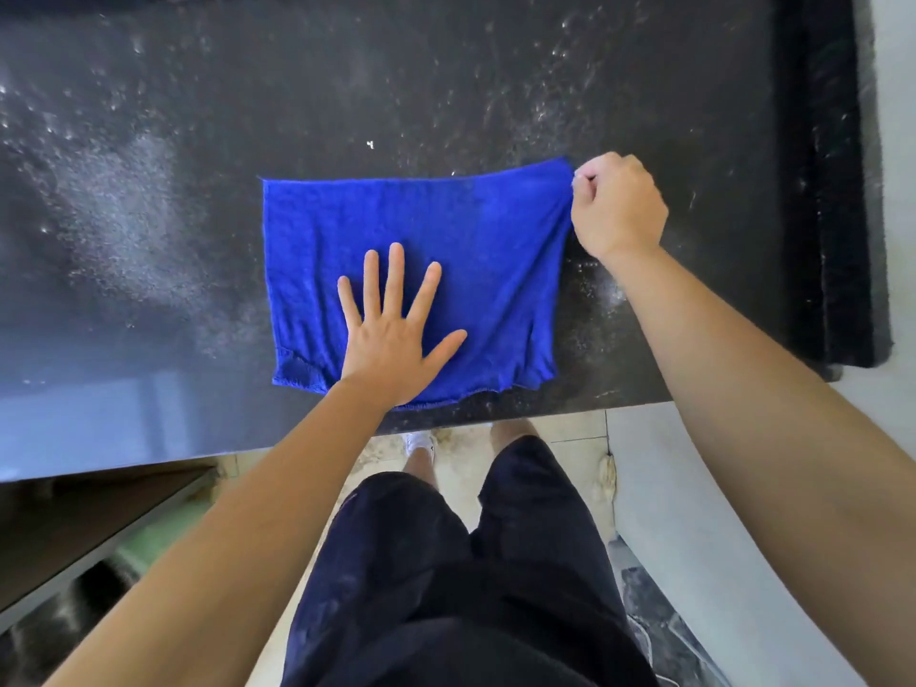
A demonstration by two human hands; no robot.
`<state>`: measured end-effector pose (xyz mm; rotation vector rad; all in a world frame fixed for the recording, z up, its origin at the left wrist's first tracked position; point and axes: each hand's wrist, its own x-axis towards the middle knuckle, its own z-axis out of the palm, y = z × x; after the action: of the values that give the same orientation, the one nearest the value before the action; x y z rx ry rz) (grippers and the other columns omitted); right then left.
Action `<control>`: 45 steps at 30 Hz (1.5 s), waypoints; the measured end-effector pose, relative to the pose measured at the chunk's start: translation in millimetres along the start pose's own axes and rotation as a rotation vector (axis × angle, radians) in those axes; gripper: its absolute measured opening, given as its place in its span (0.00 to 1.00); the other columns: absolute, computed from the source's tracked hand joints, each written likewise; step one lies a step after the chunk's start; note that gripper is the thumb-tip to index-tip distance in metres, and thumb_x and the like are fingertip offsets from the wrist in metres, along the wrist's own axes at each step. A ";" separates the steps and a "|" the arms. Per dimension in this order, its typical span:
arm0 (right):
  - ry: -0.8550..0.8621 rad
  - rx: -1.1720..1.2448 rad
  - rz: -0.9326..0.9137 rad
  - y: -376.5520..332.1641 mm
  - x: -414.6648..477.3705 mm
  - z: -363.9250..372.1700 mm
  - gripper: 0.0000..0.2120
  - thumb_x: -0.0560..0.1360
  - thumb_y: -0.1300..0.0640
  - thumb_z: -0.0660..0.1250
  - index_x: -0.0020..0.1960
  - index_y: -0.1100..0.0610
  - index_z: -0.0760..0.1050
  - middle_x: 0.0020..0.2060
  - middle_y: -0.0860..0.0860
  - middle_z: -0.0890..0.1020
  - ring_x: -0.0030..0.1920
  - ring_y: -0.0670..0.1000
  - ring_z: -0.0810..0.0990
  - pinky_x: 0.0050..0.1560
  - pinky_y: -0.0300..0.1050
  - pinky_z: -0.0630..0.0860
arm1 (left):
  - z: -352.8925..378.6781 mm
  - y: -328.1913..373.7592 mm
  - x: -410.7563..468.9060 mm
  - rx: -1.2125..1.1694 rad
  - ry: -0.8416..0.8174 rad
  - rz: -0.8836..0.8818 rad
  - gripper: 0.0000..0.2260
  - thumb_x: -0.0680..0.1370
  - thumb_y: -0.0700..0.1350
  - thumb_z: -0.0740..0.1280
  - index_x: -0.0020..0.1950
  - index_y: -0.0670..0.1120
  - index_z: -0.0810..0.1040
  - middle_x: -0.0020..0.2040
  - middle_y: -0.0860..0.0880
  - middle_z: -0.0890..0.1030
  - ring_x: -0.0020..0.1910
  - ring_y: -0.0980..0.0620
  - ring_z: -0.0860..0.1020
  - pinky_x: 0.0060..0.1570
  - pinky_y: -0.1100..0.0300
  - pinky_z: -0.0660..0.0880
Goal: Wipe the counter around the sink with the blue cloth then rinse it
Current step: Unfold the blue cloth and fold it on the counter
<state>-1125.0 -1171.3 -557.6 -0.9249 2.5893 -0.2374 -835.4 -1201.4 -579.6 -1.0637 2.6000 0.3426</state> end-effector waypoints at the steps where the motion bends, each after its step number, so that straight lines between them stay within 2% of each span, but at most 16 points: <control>1: 0.012 0.019 0.018 8.0 2.1 -0.2 0.10 0.82 0.53 0.59 0.56 0.50 0.79 0.57 0.54 0.78 0.55 0.58 0.78 0.46 0.47 0.67 | 1.0 0.5 0.6 -0.008 0.017 0.002 0.37 0.79 0.71 0.48 0.82 0.54 0.46 0.82 0.41 0.42 0.80 0.36 0.42 0.74 0.29 0.45; 5: 0.012 0.108 -0.045 23.2 3.1 7.8 0.10 0.81 0.49 0.60 0.56 0.49 0.78 0.53 0.51 0.81 0.55 0.54 0.77 0.47 0.45 0.69 | 2.0 12.8 2.5 -0.088 0.087 -0.021 0.36 0.79 0.68 0.55 0.81 0.50 0.56 0.81 0.38 0.48 0.80 0.35 0.47 0.72 0.29 0.49; 7: 0.020 0.165 -0.056 26.3 3.8 10.7 0.10 0.80 0.49 0.61 0.58 0.49 0.77 0.51 0.50 0.82 0.55 0.53 0.77 0.50 0.47 0.73 | 0.5 28.4 1.7 -0.148 0.204 0.068 0.31 0.80 0.64 0.60 0.77 0.47 0.67 0.79 0.35 0.58 0.78 0.34 0.57 0.70 0.32 0.57; 10: 0.039 0.202 -0.095 28.2 3.5 14.0 0.16 0.81 0.49 0.61 0.67 0.47 0.75 0.50 0.49 0.82 0.55 0.51 0.77 0.53 0.47 0.73 | -0.6 58.8 1.4 -0.282 0.367 0.312 0.21 0.78 0.59 0.68 0.64 0.45 0.80 0.63 0.38 0.76 0.61 0.36 0.74 0.54 0.43 0.71; 12: 0.048 0.173 -0.142 28.0 2.1 15.6 0.19 0.82 0.49 0.60 0.72 0.46 0.73 0.51 0.51 0.81 0.54 0.53 0.78 0.52 0.47 0.73 | 4.5 76.9 -1.4 -0.357 0.349 0.429 0.18 0.76 0.59 0.71 0.55 0.45 0.84 0.51 0.43 0.78 0.48 0.41 0.76 0.45 0.48 0.71; 15: 0.056 0.158 -0.149 28.7 0.5 15.2 0.19 0.82 0.46 0.60 0.72 0.45 0.73 0.52 0.53 0.80 0.53 0.53 0.78 0.51 0.46 0.73 | 17.6 94.8 -5.1 -0.333 0.282 0.486 0.15 0.73 0.57 0.74 0.49 0.46 0.84 0.43 0.46 0.75 0.40 0.45 0.73 0.39 0.52 0.71; 20: 0.048 0.146 -0.149 27.0 -4.1 9.5 0.12 0.81 0.48 0.62 0.60 0.45 0.81 0.52 0.52 0.80 0.51 0.53 0.79 0.50 0.45 0.74 | 20.1 110.3 -7.8 -0.449 0.323 0.371 0.10 0.76 0.44 0.66 0.38 0.45 0.84 0.39 0.47 0.74 0.36 0.46 0.71 0.33 0.51 0.73; 25: -0.008 0.014 -0.092 28.5 -1.1 -4.4 0.10 0.83 0.56 0.59 0.53 0.51 0.80 0.54 0.53 0.75 0.45 0.53 0.71 0.44 0.46 0.67 | 14.2 117.3 -18.3 -0.625 0.153 0.343 0.03 0.74 0.40 0.71 0.44 0.43 0.85 0.44 0.49 0.81 0.40 0.48 0.76 0.34 0.55 0.77; 28: -0.005 0.055 0.002 37.8 2.0 -6.0 0.13 0.80 0.57 0.58 0.38 0.50 0.74 0.46 0.53 0.74 0.44 0.56 0.71 0.41 0.47 0.68 | 12.4 120.6 -19.8 -0.631 0.129 0.291 0.05 0.74 0.42 0.74 0.48 0.43 0.84 0.46 0.49 0.82 0.43 0.48 0.77 0.38 0.54 0.78; 29: -0.001 0.103 0.007 40.9 3.3 -5.8 0.13 0.80 0.56 0.58 0.39 0.48 0.76 0.46 0.53 0.77 0.46 0.56 0.73 0.43 0.47 0.71 | 12.2 123.2 -19.3 -0.615 0.121 0.282 0.08 0.73 0.45 0.75 0.50 0.44 0.84 0.46 0.49 0.81 0.44 0.48 0.78 0.38 0.55 0.78; 31: -0.011 0.201 -0.015 43.2 2.7 -8.0 0.11 0.81 0.51 0.61 0.54 0.46 0.82 0.52 0.52 0.81 0.54 0.53 0.77 0.49 0.42 0.70 | 12.3 128.7 -16.8 -0.558 0.108 0.263 0.14 0.72 0.49 0.76 0.54 0.45 0.83 0.46 0.49 0.81 0.44 0.47 0.78 0.36 0.56 0.75; 33: -0.028 0.255 -0.076 40.0 -1.3 -9.8 0.14 0.80 0.47 0.64 0.62 0.47 0.82 0.53 0.48 0.82 0.55 0.48 0.78 0.52 0.41 0.70 | 11.5 131.8 -14.1 -0.549 0.147 0.243 0.09 0.73 0.46 0.75 0.53 0.47 0.84 0.44 0.50 0.81 0.43 0.47 0.79 0.32 0.57 0.74; 37: -0.025 0.203 -0.094 25.7 -6.8 -8.9 0.10 0.79 0.52 0.66 0.52 0.51 0.86 0.48 0.47 0.86 0.52 0.49 0.81 0.47 0.41 0.74 | 3.9 128.1 -13.4 -0.618 0.071 0.168 0.07 0.78 0.44 0.68 0.54 0.49 0.84 0.45 0.51 0.82 0.45 0.49 0.79 0.36 0.53 0.78; 41: -0.094 0.195 -0.007 9.1 -7.3 -10.6 0.12 0.76 0.60 0.60 0.45 0.63 0.81 0.43 0.61 0.84 0.49 0.60 0.81 0.50 0.59 0.81 | -15.1 109.3 -24.3 -0.871 -0.009 -0.004 0.04 0.78 0.43 0.68 0.52 0.47 0.80 0.41 0.54 0.82 0.36 0.58 0.77 0.40 0.61 0.75; 43: -0.086 0.236 0.003 -2.0 -8.7 -12.5 0.12 0.77 0.60 0.58 0.39 0.60 0.77 0.36 0.57 0.79 0.45 0.57 0.74 0.48 0.54 0.79 | -25.8 90.4 -32.5 -0.995 0.008 -0.155 0.02 0.78 0.43 0.68 0.49 0.50 0.77 0.40 0.56 0.81 0.36 0.60 0.77 0.39 0.69 0.71; 45: -0.070 0.295 -0.009 -22.8 -12.4 -14.2 0.11 0.80 0.59 0.57 0.43 0.54 0.76 0.39 0.49 0.76 0.45 0.53 0.71 0.44 0.45 0.70 | -34.6 65.6 -41.4 -1.111 0.052 -0.315 0.03 0.77 0.42 0.68 0.47 0.50 0.77 0.41 0.57 0.80 0.40 0.61 0.77 0.40 0.72 0.71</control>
<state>-1108.8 -1180.5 -534.6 -0.8218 2.4019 -0.5616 -860.8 -1140.9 -525.6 -1.7443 2.1240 1.7908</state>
